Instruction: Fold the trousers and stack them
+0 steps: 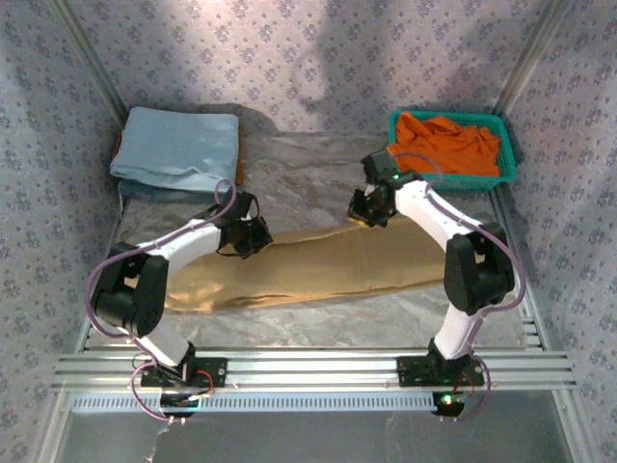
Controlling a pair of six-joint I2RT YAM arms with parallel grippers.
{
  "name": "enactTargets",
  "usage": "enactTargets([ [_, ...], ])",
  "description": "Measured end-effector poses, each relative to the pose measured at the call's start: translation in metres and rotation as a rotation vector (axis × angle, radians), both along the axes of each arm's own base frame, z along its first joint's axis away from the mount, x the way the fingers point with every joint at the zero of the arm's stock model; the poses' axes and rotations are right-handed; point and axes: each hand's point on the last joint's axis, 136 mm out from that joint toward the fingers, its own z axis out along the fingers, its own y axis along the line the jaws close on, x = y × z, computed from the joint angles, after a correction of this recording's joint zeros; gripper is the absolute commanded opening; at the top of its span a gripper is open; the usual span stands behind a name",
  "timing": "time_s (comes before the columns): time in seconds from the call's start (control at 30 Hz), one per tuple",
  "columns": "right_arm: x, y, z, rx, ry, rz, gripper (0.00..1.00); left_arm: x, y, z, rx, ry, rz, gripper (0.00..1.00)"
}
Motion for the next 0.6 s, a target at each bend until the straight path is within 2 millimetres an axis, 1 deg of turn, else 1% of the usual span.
enactTargets([
  [0.03, -0.006, 0.006, -0.006, -0.012, 0.011, 0.025, 0.01, -0.001, -0.007, 0.000, 0.000, -0.006, -0.023, 0.00],
  [0.1, -0.015, 0.016, -0.020, -0.033, 0.040, 0.062, 0.00, -0.005, -0.025, -0.004, -0.007, -0.002, -0.073, 0.00],
  [0.2, -0.018, 0.025, -0.040, -0.046, 0.082, 0.088, 0.00, -0.011, -0.044, -0.021, -0.013, 0.026, -0.116, 0.00],
  [0.3, -0.011, 0.030, -0.058, -0.058, 0.116, 0.104, 0.00, -0.014, -0.049, -0.037, -0.006, 0.063, -0.121, 0.00],
  [0.37, -0.004, 0.033, -0.066, -0.065, 0.124, 0.116, 0.00, -0.013, -0.049, -0.044, 0.000, 0.077, -0.117, 0.00],
  [0.43, 0.005, 0.036, -0.069, -0.069, 0.122, 0.125, 0.00, -0.007, -0.053, -0.043, -0.001, 0.072, -0.113, 0.00],
  [0.47, 0.009, 0.037, -0.070, -0.069, 0.117, 0.130, 0.00, -0.001, -0.056, -0.039, -0.004, 0.061, -0.110, 0.00],
  [0.6, 0.027, 0.038, -0.067, -0.064, 0.096, 0.127, 0.00, 0.031, -0.071, -0.022, -0.022, 0.002, -0.107, 0.00],
])
